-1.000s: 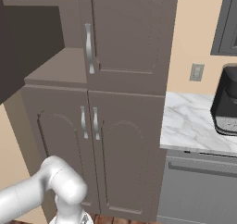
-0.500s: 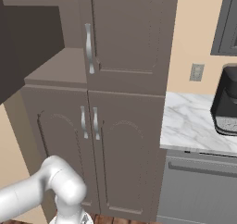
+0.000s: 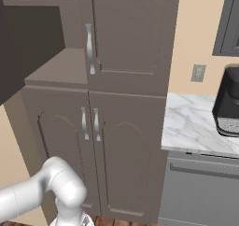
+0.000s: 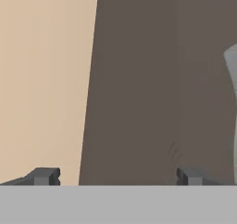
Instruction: Pick up the sponge and sponge from the sink, and place them back in the cabinet, and close the cabinet doors.
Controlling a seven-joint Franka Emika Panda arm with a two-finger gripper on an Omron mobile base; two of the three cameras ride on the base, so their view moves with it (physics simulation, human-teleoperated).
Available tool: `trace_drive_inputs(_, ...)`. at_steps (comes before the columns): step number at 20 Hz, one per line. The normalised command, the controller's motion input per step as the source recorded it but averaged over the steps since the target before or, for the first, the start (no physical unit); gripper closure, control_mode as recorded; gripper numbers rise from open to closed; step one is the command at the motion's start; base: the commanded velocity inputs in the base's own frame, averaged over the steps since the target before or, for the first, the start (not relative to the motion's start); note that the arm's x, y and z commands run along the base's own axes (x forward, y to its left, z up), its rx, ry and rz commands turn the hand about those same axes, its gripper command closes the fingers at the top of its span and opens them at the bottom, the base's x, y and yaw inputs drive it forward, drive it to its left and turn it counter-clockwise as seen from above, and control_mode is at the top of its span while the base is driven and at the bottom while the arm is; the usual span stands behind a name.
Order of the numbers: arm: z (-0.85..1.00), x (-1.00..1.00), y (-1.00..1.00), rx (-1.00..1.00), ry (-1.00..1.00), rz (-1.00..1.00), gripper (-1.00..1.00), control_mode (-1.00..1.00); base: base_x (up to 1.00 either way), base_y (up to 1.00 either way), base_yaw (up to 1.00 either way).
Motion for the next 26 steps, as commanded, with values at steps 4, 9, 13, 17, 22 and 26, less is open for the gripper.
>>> trace_drive_inputs(4, 0.00, 0.00, -0.16, 0.00, 0.00, -0.09, -1.00, -1.00, 0.00, 0.00, 0.00)
trace_drive_inputs(9, 0.00, 0.00, -0.19, 0.00, 0.00, -0.07, -1.00, -1.00, 0.00, 0.00, 0.00)
trace_drive_inputs(13, 0.00, 0.00, -0.26, 0.00, 0.00, -0.04, -1.00, -1.00, 0.00, 0.00, 0.00)
trace_drive_inputs(17, 0.00, 0.00, -0.36, 0.00, 0.00, -0.01, -1.00, -1.00, 0.00, 0.00, 0.00)
trace_drive_inputs(22, 0.00, 0.00, -0.42, 0.00, 0.00, 0.00, -1.00, -1.00, 0.00, 0.00, 0.00)
trace_drive_inputs(26, 0.00, 0.00, -0.49, 0.00, 0.00, 0.00, -1.00, -1.00, 0.00, 0.00, 0.00)
